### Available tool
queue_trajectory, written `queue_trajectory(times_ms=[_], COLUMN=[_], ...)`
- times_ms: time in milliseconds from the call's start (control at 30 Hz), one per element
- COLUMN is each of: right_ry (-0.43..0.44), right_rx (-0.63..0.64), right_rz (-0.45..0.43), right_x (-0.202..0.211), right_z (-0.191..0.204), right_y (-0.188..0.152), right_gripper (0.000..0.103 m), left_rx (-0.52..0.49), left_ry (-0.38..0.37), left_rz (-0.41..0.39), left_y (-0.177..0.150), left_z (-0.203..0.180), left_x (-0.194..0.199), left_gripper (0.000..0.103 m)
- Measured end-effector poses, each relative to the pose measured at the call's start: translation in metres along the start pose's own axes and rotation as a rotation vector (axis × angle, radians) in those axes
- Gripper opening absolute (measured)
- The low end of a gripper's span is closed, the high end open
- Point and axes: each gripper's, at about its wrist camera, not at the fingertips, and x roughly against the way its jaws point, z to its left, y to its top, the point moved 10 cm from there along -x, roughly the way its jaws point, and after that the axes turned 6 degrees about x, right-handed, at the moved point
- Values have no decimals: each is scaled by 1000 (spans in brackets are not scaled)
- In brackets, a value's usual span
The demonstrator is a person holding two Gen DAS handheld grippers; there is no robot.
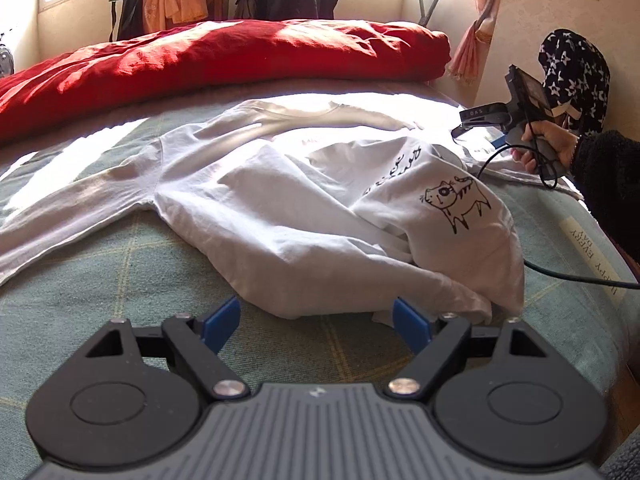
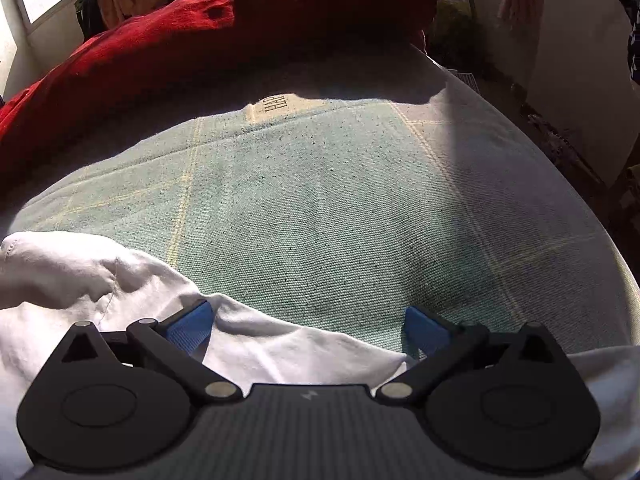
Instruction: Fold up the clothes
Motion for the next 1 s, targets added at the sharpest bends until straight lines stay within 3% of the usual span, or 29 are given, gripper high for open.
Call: queue_trajectory(times_ms=[100,200,333,467,533,600,767,1000], right_ry=[61,149,265,201,187,168,152,93], right_rx=[-56,-34,-12,5,15,-18,13,-29], right_rz=[-48,-88,9,101,57,74,106,42], right_x=[33,74,92,66,69,74,86,79], right_z=[-2,6,24,22,23,23,23,19], right_y=[5,-1,-41,-85,-91,-97,-106,-87], right_gripper=[103,103,103,103,103,103,103,103], left_rx=[-2,4,11,-3,-1,3,8,11], left_ry=[-3,-9,-28,-43,-44,-42,-36,-30], left_rz=[-12,-14,-9,-15,-20,-20,-15,-28], left_y=[4,4,0,1,1,0,-2,2], left_z=[1,1,-5,-12,-12,-10,-8,-5], left_x=[3,3,2,7,11,12,11,15], left_gripper=[86,87,87,87,87,87,87,87])
